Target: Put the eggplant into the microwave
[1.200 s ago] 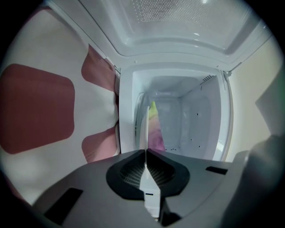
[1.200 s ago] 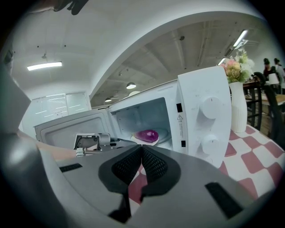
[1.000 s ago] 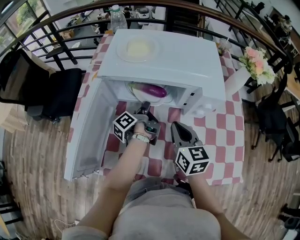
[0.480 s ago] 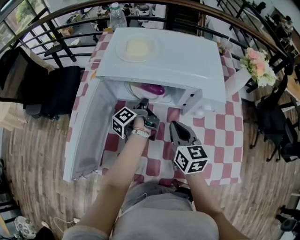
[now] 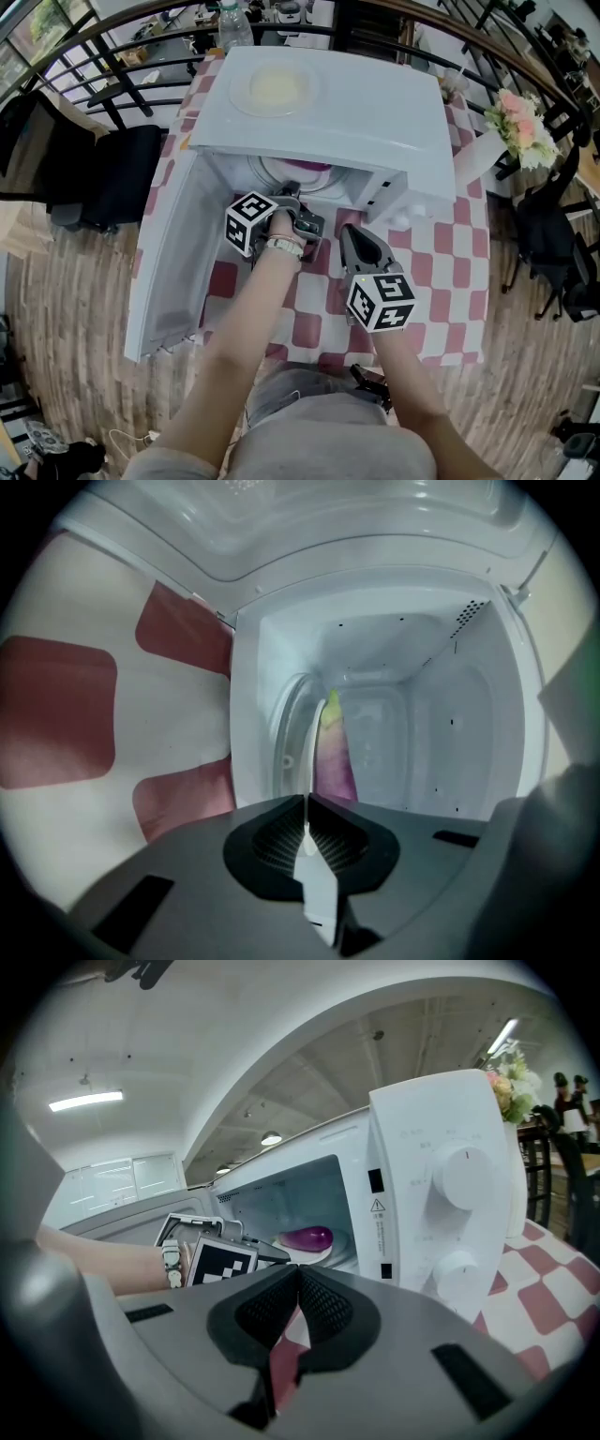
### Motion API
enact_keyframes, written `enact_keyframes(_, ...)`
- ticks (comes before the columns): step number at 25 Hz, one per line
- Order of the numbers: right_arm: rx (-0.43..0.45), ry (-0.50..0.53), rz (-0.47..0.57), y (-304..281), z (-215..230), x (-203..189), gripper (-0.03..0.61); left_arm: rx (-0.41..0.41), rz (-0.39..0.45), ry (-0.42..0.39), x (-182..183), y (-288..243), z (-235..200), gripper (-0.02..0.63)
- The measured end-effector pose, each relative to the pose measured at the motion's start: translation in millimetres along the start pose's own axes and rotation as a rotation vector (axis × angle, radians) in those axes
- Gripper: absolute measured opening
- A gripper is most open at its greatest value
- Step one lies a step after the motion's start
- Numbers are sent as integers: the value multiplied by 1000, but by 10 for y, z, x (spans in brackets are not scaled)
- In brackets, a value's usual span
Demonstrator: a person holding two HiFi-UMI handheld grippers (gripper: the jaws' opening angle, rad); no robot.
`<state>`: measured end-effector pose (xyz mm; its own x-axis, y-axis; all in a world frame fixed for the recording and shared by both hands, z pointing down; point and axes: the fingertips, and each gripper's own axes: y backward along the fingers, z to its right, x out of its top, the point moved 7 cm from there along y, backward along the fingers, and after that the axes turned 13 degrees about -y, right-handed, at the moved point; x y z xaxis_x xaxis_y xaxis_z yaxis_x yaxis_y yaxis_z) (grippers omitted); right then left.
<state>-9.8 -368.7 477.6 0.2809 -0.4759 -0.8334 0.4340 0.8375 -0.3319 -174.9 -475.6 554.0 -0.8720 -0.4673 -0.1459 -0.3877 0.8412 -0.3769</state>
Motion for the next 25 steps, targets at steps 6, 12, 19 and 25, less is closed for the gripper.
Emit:
enact_keyframes(6,-17,-16,5,58,63,-17,26,126,-46,-5,6,-2,57,15)
enact_keyframes(12,-34,-33,0,115,92,-53,26,139,-50,-29,28,19,94,34)
enact_keyframes(19,-34,-29,9,150,73,-11,26,130,-67,-10,19,63,118,96)
enact_keyframes(25,-27,-26,19,188,9,45,26,134,-83,32,6,176,112,110)
